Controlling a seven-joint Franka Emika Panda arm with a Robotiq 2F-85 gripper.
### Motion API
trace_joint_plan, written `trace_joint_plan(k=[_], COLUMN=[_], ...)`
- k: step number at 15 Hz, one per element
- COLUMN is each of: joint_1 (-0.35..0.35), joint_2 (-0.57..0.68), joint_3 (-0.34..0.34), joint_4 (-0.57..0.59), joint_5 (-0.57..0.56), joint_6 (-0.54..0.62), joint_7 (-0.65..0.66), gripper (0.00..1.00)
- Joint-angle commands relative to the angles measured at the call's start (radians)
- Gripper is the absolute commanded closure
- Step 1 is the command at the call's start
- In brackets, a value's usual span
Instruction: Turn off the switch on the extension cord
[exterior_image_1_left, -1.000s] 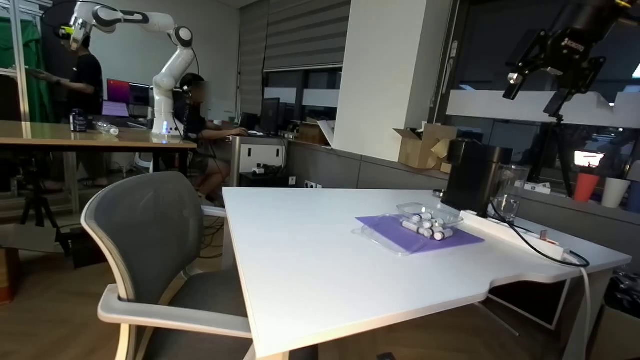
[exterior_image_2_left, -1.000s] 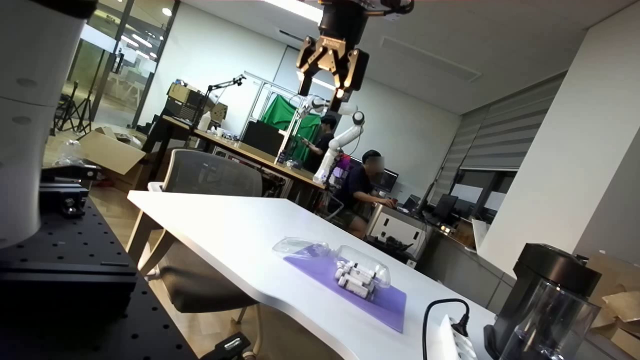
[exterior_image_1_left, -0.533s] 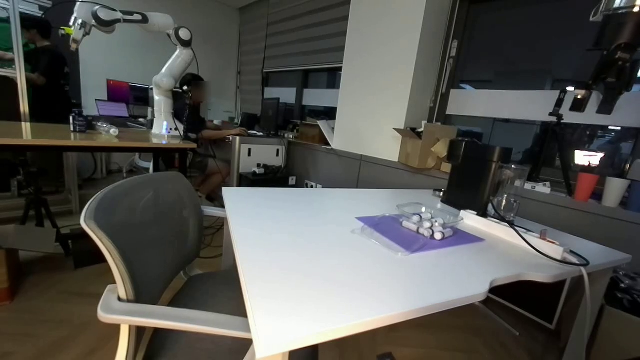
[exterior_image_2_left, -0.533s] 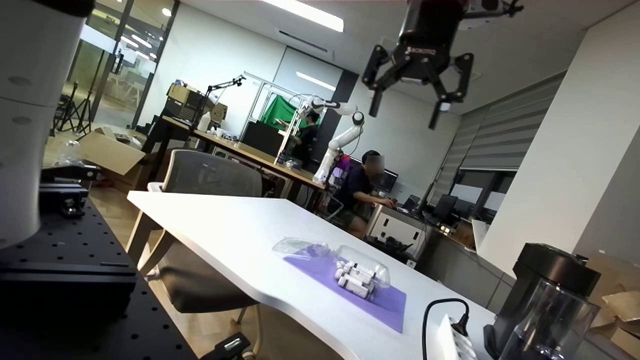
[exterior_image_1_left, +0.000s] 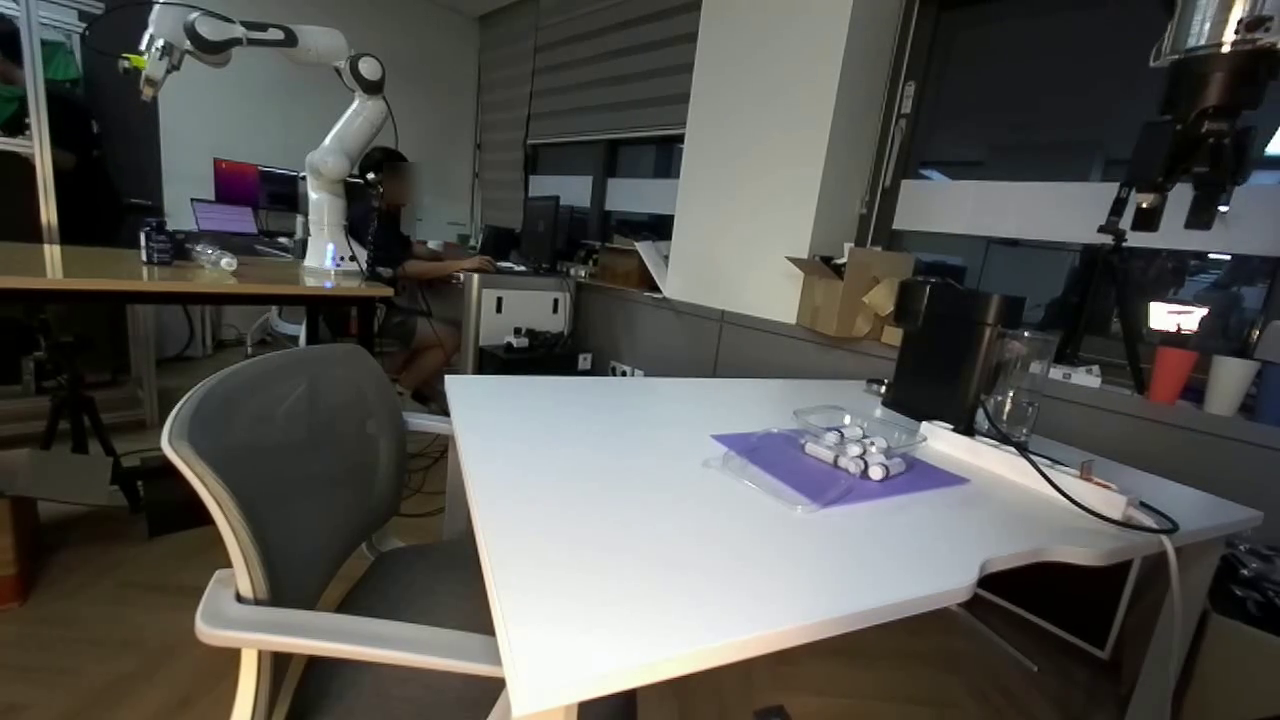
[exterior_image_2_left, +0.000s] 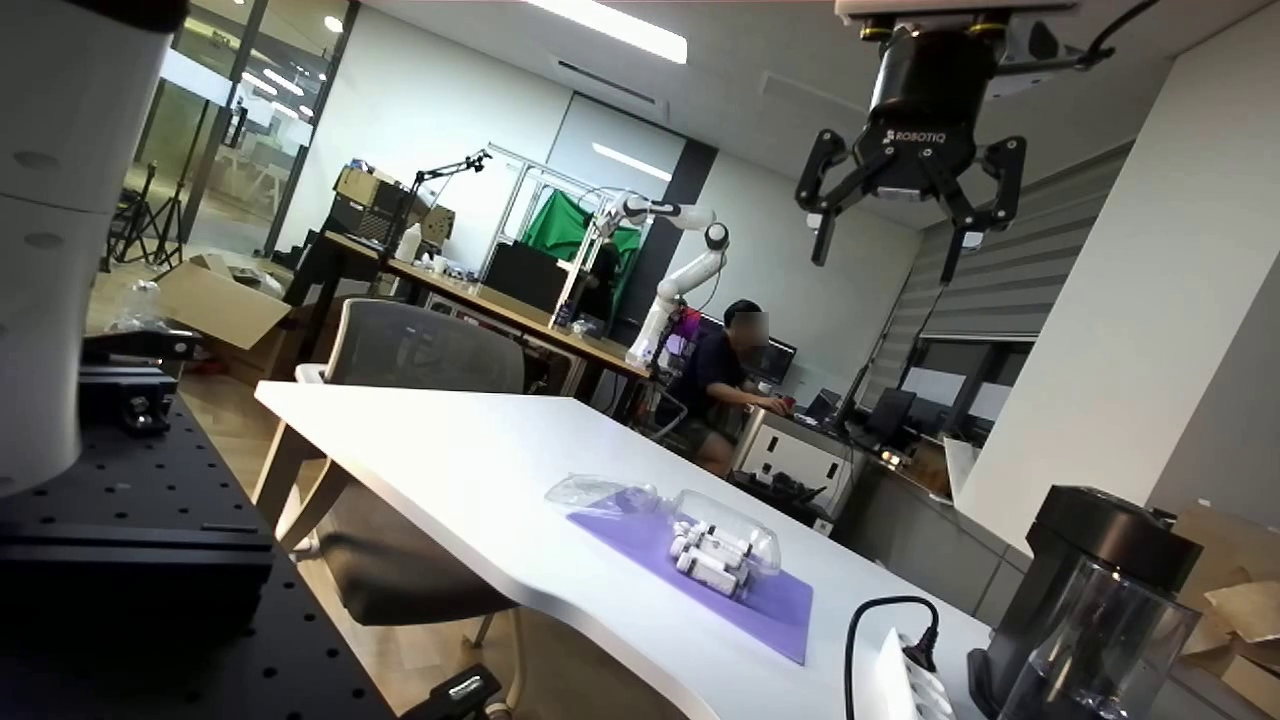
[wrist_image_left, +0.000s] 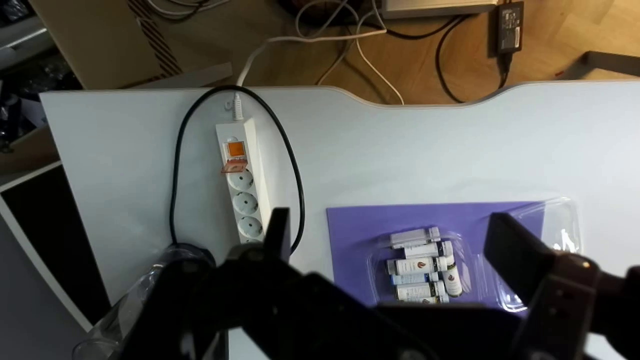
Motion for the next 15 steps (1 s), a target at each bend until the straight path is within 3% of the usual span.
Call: trace_joint_plan(k=[1,3,4,8,11,12,14,15], joint_1=[-0.02,-0.021,-0.03,-0.114,-0.153,-0.17,-0.208,-0.228], joint_2=[0.002,0.001,0.019,0.201,0.364,0.411,0.508,0.55], joint_3=[0.019,0.019,0.006,-0.041,-0.072,-0.066,-0.034,-0.006], joint_4=[0.001,0.002,0.007,0.151,0.228,0.246,0.266,0.275], joint_5=[0.007,0.007,-0.009,-0.031,0.051,0.069,0.109,0.134], joint_6=[-0.002,-0.003,0.069,0.16,0.301,0.35,0.472,0.514], joint_7=[-0.005,-0.005,-0.014,0.03,-0.055,-0.07,-0.104,-0.129], gripper=[0.0,0.0,0.0,0.0,0.02,0.26,0.3,0.38])
